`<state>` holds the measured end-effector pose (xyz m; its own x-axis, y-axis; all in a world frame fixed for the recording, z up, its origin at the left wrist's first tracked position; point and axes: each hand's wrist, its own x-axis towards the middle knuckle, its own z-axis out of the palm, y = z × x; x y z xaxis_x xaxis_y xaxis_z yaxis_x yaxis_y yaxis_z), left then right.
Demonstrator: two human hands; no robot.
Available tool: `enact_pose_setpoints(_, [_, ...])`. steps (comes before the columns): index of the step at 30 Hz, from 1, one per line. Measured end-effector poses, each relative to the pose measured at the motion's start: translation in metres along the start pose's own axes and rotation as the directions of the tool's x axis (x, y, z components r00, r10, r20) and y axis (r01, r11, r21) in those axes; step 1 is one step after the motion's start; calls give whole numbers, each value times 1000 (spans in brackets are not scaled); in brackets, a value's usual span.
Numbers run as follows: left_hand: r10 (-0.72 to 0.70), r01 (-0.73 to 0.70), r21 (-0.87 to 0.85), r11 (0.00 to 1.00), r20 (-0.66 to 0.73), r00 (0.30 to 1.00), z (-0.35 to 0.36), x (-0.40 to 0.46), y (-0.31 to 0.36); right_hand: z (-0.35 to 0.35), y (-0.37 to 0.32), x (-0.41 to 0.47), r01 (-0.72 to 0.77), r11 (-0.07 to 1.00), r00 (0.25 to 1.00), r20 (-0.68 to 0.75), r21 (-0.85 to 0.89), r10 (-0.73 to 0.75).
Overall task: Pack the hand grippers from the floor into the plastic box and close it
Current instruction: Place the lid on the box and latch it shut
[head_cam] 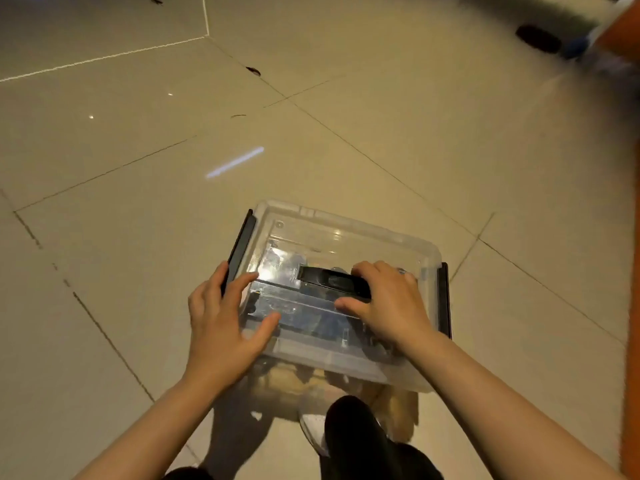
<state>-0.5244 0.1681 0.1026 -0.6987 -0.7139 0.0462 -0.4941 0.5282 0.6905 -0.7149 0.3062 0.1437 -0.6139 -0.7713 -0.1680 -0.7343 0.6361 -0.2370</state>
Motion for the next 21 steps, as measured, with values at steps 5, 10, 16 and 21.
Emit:
enact_pose_setpoints(5, [386, -473, 101, 875, 446, 808, -10, 23, 47, -7, 53, -71, -313, 946, 947, -47, 79, 317])
enact_pose_setpoints(10, [573, -777, 105, 620, 616, 541, -30, 16, 124, -12, 92, -152, -504, 855, 856, -60, 125, 513])
enact_pose_setpoints(16, [524, -860, 80, 504, 763, 378, -14, -45, 242, -12, 116, -247, -677, 692, 709, -30, 252, 704])
enact_pose_setpoints(21, [542, -873, -19, 488, 790, 286, 29, -122, 304, -2, 124, -329, -743, 514, 564, -13, 429, 826])
